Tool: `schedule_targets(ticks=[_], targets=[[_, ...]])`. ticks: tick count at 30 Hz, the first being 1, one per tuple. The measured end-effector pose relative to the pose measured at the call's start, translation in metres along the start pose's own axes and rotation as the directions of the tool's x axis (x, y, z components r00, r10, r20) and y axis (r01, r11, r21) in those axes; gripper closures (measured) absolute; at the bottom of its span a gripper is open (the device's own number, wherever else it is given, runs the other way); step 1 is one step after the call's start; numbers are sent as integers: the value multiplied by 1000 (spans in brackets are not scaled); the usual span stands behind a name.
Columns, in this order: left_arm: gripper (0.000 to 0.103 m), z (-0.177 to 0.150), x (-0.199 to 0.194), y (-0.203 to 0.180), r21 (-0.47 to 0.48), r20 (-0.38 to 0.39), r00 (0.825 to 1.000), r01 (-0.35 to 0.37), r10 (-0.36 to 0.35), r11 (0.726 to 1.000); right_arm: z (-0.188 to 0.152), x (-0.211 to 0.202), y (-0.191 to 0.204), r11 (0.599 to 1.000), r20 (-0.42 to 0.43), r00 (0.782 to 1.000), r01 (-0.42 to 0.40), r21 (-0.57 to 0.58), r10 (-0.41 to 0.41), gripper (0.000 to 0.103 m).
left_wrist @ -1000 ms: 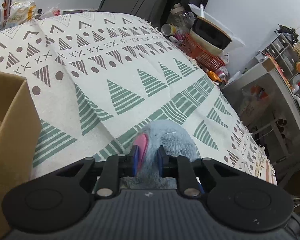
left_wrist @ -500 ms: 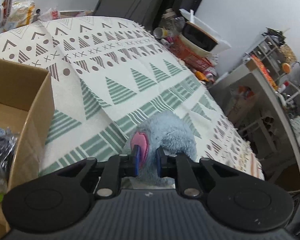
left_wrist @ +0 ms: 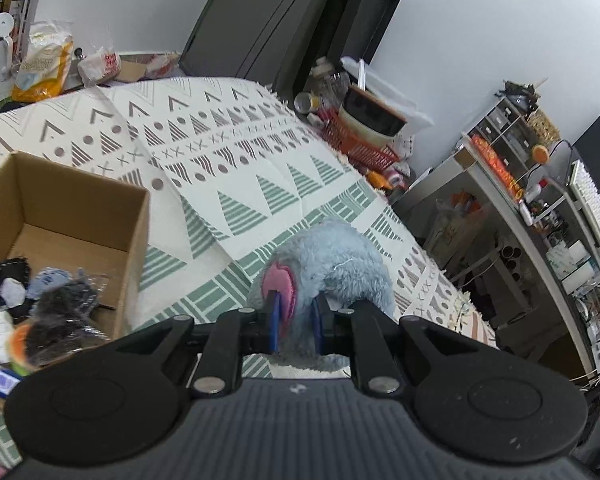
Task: Organize soft objects
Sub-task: 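Lift the grey plush with both tools and carry it over the box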
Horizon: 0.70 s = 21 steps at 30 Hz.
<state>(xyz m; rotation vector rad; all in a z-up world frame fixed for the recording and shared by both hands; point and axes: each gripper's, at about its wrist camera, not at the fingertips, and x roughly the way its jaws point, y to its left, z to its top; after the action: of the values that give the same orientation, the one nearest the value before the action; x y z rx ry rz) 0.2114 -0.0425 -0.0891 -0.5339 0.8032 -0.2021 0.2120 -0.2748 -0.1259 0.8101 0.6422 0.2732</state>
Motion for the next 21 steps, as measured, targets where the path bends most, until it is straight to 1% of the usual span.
schedule_targets(ticks=[10, 15, 21], targets=[[88, 18, -49, 19, -28, 60, 998, 2, 0, 1000, -17, -8, 48, 999, 8, 999, -37, -34, 37, 77], [88, 29, -72, 40, -39, 89, 996, -4, 7, 999, -29, -2, 73, 996, -8, 998, -68, -51, 67, 77], [88, 35, -87, 69, -71, 106, 994, -12, 19, 997, -46, 12, 96, 994, -34, 997, -77, -74, 74, 77]])
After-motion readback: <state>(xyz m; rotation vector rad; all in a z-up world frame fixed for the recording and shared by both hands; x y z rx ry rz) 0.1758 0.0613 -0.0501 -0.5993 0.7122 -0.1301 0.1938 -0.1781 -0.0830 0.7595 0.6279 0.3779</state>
